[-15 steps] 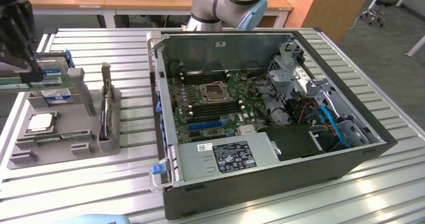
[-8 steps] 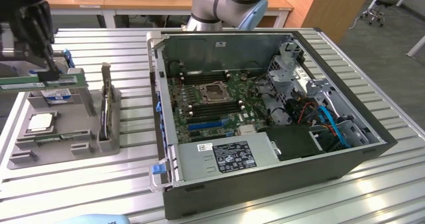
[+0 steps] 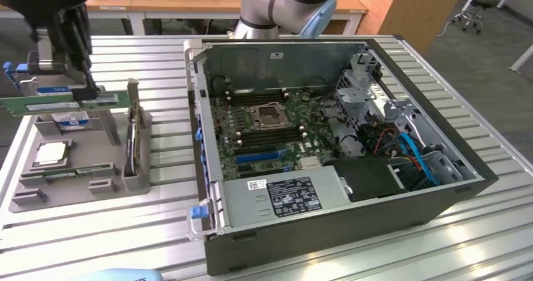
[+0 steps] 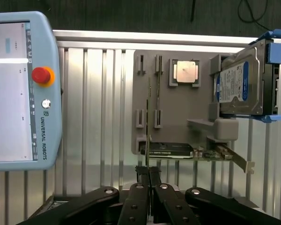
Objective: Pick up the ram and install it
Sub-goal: 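Pick up the ram and move it above insertion slot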
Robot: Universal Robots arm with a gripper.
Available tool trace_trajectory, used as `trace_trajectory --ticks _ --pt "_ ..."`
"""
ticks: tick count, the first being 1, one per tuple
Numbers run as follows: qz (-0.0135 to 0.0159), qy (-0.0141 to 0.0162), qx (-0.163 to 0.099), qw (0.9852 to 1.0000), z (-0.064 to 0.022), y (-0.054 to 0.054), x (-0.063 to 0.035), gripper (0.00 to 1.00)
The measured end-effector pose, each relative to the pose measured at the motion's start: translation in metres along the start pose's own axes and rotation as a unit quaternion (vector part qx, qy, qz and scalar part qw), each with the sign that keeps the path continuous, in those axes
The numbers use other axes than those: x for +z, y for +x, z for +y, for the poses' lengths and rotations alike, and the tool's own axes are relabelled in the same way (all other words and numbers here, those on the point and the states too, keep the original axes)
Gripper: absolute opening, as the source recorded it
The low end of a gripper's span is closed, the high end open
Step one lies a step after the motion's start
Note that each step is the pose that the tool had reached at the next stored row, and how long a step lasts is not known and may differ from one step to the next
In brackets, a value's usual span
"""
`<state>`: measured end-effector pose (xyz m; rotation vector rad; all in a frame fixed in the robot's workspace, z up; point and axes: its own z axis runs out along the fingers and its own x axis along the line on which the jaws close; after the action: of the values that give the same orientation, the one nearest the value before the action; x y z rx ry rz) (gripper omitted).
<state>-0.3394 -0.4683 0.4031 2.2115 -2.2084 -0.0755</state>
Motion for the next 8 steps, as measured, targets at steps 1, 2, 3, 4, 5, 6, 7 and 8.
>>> trace_trajectory --ticks 1,2,3,4,5,6,7,8 --pt "0.0 0.0 0.0 1.0 -0.0035 0.0 -0.0001 0.11" --pt "0.0 0.0 0.0 1.0 -0.0073 0.0 -0.0004 0.11" --pt "0.0 -0.0001 0.0 1.0 -0.0112 0.0 -0.0006 0.11" --pt "0.0001 -0.0001 0.0 1.0 -0.0151 0.0 -0.0008 0.11" --pt "0.0 0.0 0.0 1.0 -0.0188 0.0 -0.0008 0.11" --pt "0.0 0.0 0.0 1.0 -0.0224 0.0 -0.001 0.11" --pt "0.0 0.0 0.0 1.0 -0.026 0.0 -0.0012 0.11" --pt "0.0 0.0 0.0 1.0 -0.0299 0.0 -0.0014 0.11"
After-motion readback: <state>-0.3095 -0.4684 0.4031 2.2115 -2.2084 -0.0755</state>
